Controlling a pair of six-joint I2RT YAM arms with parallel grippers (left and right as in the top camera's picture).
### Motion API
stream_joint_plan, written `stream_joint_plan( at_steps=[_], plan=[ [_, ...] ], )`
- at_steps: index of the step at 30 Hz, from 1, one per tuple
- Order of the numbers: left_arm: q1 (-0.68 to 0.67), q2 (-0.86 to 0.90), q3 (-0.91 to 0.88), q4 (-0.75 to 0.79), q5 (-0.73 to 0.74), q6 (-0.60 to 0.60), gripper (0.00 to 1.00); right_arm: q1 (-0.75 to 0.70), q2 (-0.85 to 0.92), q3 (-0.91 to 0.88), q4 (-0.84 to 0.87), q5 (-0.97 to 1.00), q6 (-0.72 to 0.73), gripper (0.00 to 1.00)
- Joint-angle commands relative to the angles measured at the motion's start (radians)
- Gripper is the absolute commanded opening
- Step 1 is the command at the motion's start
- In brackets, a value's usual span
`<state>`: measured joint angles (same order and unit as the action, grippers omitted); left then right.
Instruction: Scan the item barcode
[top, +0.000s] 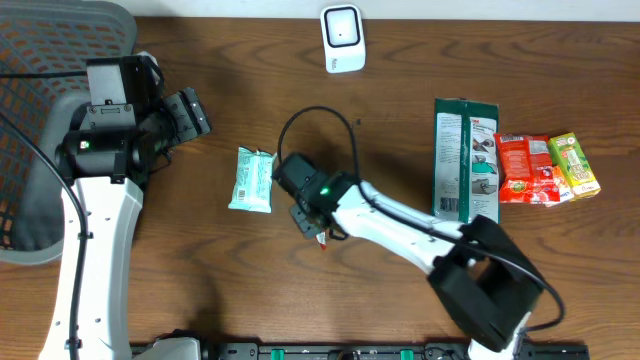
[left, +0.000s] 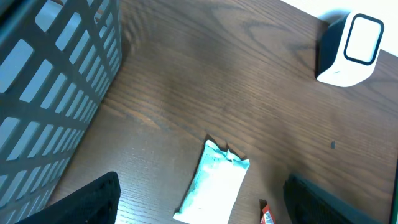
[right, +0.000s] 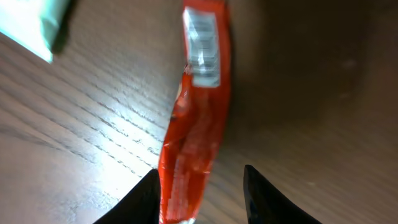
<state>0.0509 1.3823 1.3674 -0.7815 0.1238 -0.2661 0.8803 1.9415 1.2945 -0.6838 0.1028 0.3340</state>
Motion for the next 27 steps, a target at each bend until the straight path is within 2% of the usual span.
stream_joint_plan(
  at_steps=[1,7,13,17,19,21,27],
  plan=[
    [0.005,0.004,0.011,0.0,-0.013,-0.002,0.85,0.022,0.034,-0.006,-0.001,0.019,0.036,0.37],
    [0.005,0.004,0.011,0.0,-0.013,-0.002,0.85,0.039,0.04,-0.006,-0.005,0.019,0.036,0.36],
    [0.005,0.004,0.011,0.0,-0.013,-0.002,0.85,0.04,0.04,-0.006,-0.043,0.019,0.037,0.26],
    [0.005,0.004,0.011,0.0,-0.013,-0.002,0.85,0.04,0.04,-0.011,-0.05,0.02,0.044,0.24],
    [0.005,0.004,0.011,0.0,-0.013,-0.002,0.85,0.041,0.04,-0.015,-0.049,0.02,0.055,0.16],
    [0.005,0.004,0.011,0.0,-0.013,-0.002,0.85,0.04,0.04,-0.015,-0.05,0.02,0.055,0.03],
    [0.005,0.004,0.011,0.0,-0.013,-0.002,0.85,0.004,0.006,0.006,-0.063,0.006,0.051,0.01]
  ],
)
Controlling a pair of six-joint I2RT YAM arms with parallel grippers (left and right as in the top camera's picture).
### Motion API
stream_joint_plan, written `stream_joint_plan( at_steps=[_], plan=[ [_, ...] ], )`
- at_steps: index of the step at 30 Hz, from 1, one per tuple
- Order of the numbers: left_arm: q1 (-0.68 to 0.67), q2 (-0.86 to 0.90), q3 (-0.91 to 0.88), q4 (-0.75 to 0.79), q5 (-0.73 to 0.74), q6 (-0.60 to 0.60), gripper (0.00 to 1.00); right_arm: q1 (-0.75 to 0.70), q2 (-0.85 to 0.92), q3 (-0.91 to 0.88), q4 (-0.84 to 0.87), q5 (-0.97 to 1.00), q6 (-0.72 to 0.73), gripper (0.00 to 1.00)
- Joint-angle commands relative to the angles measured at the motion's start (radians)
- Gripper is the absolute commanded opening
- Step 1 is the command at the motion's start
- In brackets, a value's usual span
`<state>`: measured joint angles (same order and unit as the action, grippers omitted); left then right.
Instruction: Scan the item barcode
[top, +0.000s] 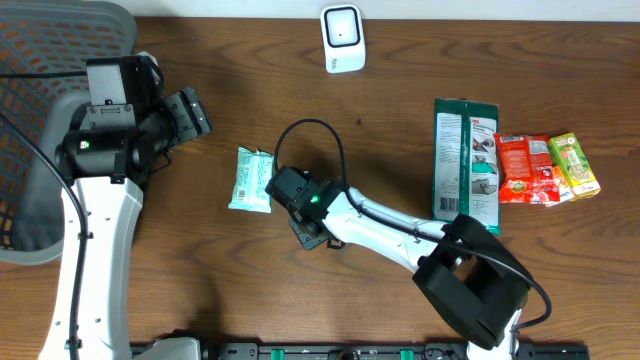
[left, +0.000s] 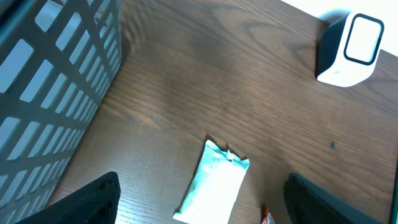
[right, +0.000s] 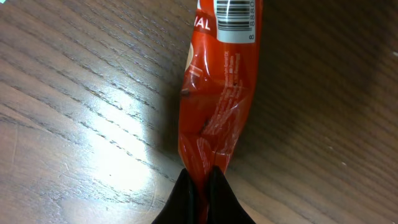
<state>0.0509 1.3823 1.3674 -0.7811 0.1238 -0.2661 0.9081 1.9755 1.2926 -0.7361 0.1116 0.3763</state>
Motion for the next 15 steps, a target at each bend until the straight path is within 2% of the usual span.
stream_joint_plan(
  at_steps=[1,6,11,15],
  plan=[
    [0.005,0.004,0.011,0.0,-0.013,-0.002,0.85,-0.039,-0.046,0.013,-0.013,-0.029,0.001,0.01],
    [0.005,0.004,0.011,0.0,-0.013,-0.002,0.85,-0.149,-0.136,0.016,-0.003,-0.289,-0.054,0.01],
    [0.005,0.004,0.011,0.0,-0.013,-0.002,0.85,-0.263,-0.131,-0.007,0.046,-0.563,-0.116,0.01],
    [0.005,0.004,0.011,0.0,-0.013,-0.002,0.85,-0.327,-0.125,-0.08,0.135,-0.707,-0.124,0.01]
  ],
)
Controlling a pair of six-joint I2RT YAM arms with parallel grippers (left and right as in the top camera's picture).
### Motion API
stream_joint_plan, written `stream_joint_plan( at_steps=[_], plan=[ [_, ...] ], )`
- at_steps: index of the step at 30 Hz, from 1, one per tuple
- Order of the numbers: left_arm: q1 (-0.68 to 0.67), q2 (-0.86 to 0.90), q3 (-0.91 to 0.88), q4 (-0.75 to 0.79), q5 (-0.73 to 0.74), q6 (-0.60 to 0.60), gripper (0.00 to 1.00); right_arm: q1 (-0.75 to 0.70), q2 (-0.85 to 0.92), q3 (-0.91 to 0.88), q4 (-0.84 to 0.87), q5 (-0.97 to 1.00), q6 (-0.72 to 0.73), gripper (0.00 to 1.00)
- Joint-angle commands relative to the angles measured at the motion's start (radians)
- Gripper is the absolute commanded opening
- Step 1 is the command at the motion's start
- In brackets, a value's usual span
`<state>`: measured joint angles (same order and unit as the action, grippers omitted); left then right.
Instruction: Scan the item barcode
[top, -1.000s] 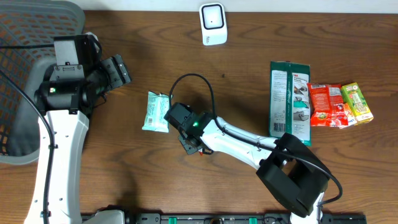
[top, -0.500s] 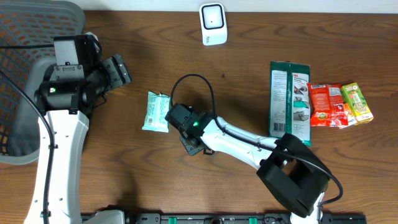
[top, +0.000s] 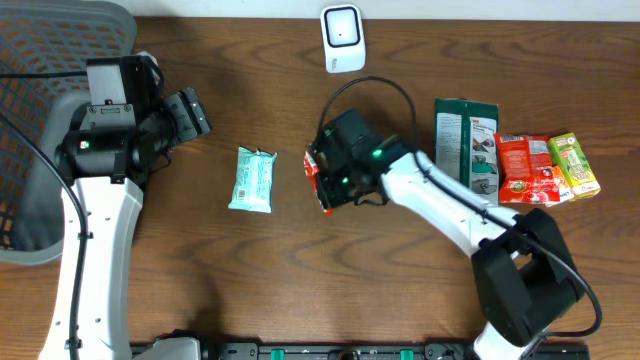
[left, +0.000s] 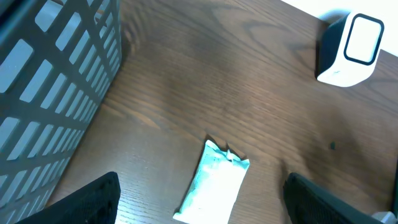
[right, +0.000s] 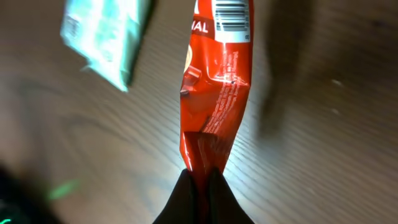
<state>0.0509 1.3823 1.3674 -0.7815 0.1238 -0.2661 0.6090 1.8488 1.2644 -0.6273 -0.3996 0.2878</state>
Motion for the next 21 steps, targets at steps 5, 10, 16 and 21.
stream_joint_plan(
  at_steps=[5,10,16,21],
  plan=[
    [0.005,0.004,0.011,0.0,-0.013,-0.002,0.85,-0.094,0.002,-0.163,0.161,-0.341,-0.038,0.01],
    [0.005,0.004,0.011,0.0,-0.013,-0.002,0.85,-0.149,0.003,-0.278,0.296,-0.424,-0.038,0.01],
    [0.005,0.004,0.011,0.0,-0.013,-0.002,0.85,-0.204,0.003,-0.357,0.343,-0.331,-0.007,0.01],
    [0.005,0.004,0.011,0.0,-0.013,-0.002,0.85,-0.226,0.003,-0.39,0.344,-0.184,0.049,0.01]
  ],
)
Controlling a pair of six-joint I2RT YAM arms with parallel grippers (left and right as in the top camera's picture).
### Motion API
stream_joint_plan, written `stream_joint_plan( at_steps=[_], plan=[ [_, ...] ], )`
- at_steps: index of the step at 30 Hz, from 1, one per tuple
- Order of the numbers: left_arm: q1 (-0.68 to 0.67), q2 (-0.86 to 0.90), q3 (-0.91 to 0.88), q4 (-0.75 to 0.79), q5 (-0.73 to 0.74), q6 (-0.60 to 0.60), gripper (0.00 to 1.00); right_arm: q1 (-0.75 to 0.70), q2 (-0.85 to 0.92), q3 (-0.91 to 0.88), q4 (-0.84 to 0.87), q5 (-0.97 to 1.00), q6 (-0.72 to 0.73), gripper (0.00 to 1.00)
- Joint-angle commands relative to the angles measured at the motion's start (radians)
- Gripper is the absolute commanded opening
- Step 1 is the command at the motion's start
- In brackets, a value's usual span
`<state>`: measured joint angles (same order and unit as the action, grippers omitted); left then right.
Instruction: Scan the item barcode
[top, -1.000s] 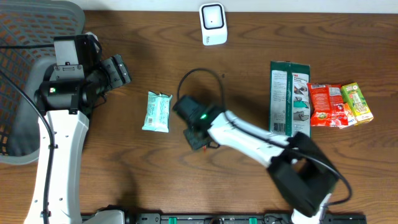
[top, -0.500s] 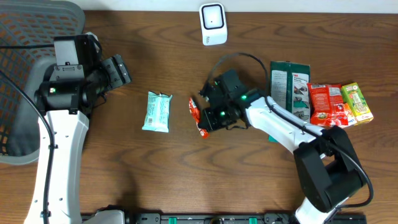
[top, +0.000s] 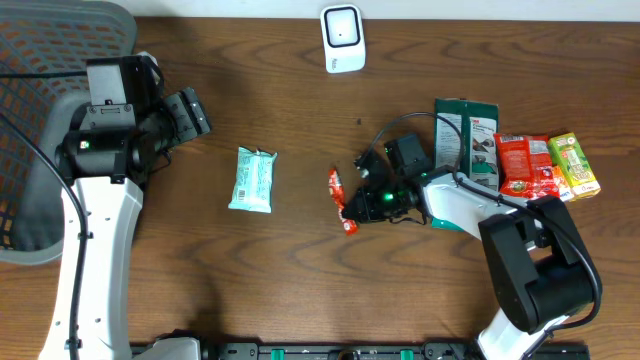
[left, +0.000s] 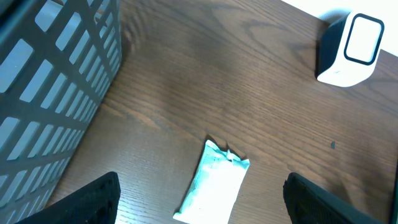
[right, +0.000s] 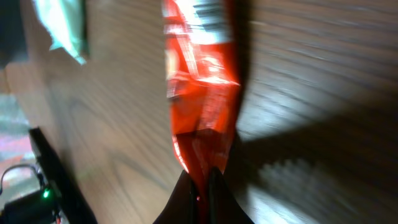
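Note:
My right gripper (right: 200, 182) is shut on one end of a narrow red packet (right: 202, 87), which hangs over the middle of the table (top: 340, 200). A white label with a barcode shows blurred at the packet's far end. The white scanner (top: 342, 38) stands at the back edge, also seen by the left wrist (left: 349, 48). My left gripper (left: 199, 205) is open, held above a pale green packet (left: 214, 183) near the grey basket (left: 50, 93).
The pale green packet (top: 252, 180) lies left of centre. At the right lie a dark green pack (top: 465, 160), a red pouch (top: 527, 168) and a yellow-green box (top: 575, 163). The mesh basket (top: 40, 120) fills the left edge.
My right gripper, still holding the red packet, has moved right and toward the front, and has turned so that it now comes at the packet from the right. The left arm has not moved.
First my right gripper stood open around the red packet lying right of the green one. Then it was shut on the packet's end there. Then it held the packet lifted nearer the scanner, and now lower, mid-table.

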<state>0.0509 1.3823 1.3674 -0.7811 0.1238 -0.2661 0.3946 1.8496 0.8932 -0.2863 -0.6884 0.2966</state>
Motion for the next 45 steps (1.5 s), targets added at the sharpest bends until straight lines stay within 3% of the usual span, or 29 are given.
stream_joint_plan(
  at_steps=[1,3,5,9,13,24,33,40,45],
  plan=[
    [0.005,0.004,0.011,0.0,-0.013,-0.002,0.85,-0.011,0.002,-0.022,0.003,0.114,0.04,0.01],
    [0.005,0.004,0.011,0.0,-0.013,-0.002,0.85,-0.011,0.002,-0.025,0.002,0.129,0.04,0.01],
    [0.005,0.004,0.011,0.0,-0.013,-0.002,0.85,-0.011,0.002,-0.025,0.0,0.142,0.04,0.1],
    [0.005,0.004,0.011,0.0,-0.013,-0.002,0.85,-0.014,0.002,-0.025,-0.002,0.161,0.04,0.15],
    [0.005,0.004,0.011,0.0,-0.013,-0.002,0.85,-0.015,0.002,-0.025,-0.002,0.161,0.04,0.28],
    [0.005,0.004,0.011,0.0,-0.013,-0.002,0.85,-0.051,0.002,-0.025,-0.031,0.149,0.04,0.24],
    [0.005,0.004,0.011,0.0,-0.013,-0.002,0.85,-0.116,0.002,-0.025,-0.09,0.175,0.039,0.34],
    [0.005,0.004,0.011,0.0,-0.013,-0.002,0.85,-0.122,0.002,-0.025,-0.117,0.243,0.039,0.35],
    [0.005,0.004,0.011,0.0,-0.013,-0.002,0.85,-0.134,-0.008,0.004,-0.124,0.188,0.034,0.27]
  ],
)
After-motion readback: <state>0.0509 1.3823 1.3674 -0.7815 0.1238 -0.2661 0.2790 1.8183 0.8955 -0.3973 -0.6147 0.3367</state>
